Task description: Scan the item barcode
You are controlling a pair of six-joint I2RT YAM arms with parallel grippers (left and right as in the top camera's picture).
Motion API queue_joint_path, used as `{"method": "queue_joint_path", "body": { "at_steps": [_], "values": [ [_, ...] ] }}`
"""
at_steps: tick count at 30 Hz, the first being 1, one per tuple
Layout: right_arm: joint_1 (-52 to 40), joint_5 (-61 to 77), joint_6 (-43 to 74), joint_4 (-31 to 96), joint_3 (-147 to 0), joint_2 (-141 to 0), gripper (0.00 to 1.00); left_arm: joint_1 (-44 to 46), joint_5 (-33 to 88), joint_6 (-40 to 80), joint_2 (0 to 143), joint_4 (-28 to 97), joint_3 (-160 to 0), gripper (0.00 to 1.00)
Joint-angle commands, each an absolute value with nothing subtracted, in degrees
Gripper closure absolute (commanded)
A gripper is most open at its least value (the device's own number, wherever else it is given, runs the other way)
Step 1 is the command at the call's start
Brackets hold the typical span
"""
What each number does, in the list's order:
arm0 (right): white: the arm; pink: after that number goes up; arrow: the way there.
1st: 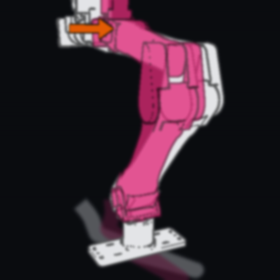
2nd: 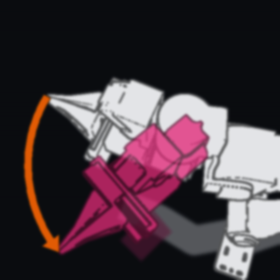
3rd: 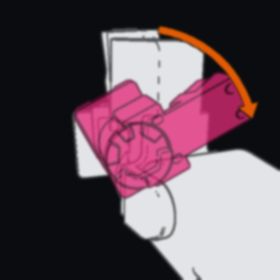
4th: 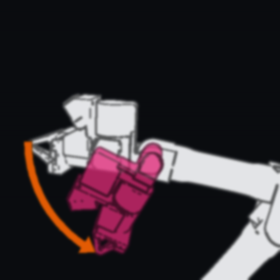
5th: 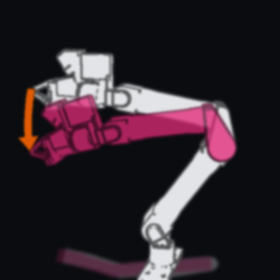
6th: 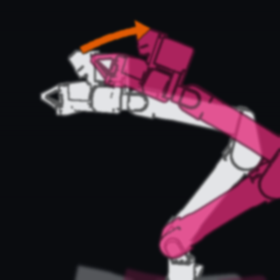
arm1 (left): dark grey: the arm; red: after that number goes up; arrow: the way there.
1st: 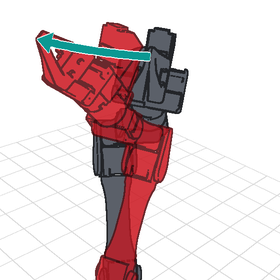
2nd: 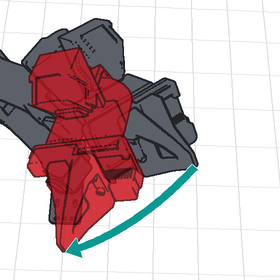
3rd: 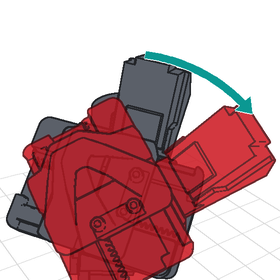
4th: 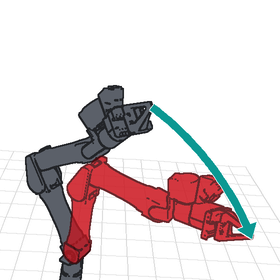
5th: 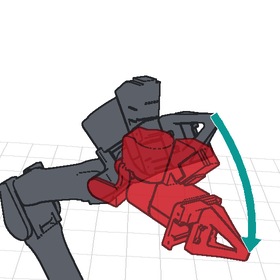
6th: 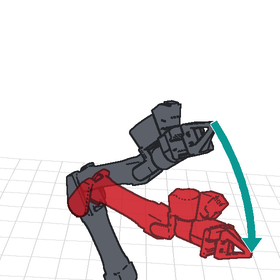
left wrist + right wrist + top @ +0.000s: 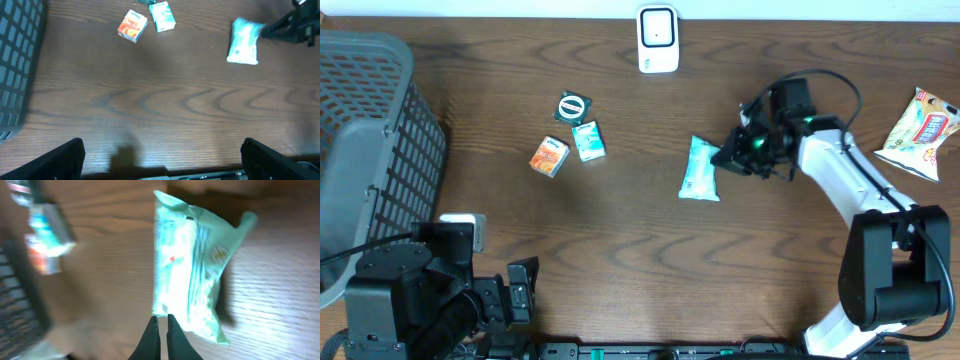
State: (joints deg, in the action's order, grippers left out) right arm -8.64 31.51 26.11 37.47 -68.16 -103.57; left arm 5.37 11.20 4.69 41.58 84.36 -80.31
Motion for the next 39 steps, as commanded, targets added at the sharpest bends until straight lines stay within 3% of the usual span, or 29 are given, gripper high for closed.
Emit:
{"method": "queue_joint_path", "body": {
  "at_steps": [1,3,4,8,9,16,23,39],
  "values": [
    [-10.8,22.7,25.7,36.6,-66.5,-103.3,0.99,5.4,10.7,5.0,41.7,84.4,-80.5,0.02],
    [-11.5,21.6,25.7,36.4,-66.3,-103.3,0.97,5.4,10.7,5.0,41.7,84.4,-80.5,0.02],
    [-11.7,21.1,25.7,36.4,-66.3,-103.3,0.88,5.4,10.6,5.0,41.7,84.4,-80.5,0.02],
    [-11.4,19.7,25.7,36.1,-66.3,-103.3,0.36,5.4,10.7,5.0,41.7,84.4,-80.5,0.02],
    [-11.2,19.6,25.7,35.6,-66.3,-103.3,0.30,5.4,10.7,5.0,41.7,84.4,-80.5,0.02],
    [-7.3,27.7,26.8,31.6,-66.3,-103.3,0.26,5.4,10.6,5.0,41.7,84.4,-80.5,0.02],
    [-6.8,27.1,26.6,33.3,-66.2,-103.9,0.23,5.4,10.6,5.0,41.7,84.4,-80.5,0.03],
    [-12.9,24.4,29.8,31.9,-65.1,-113.2,0.27,5.4,10.7,5.0,41.7,84.4,-80.5,0.02]
  ]
}}
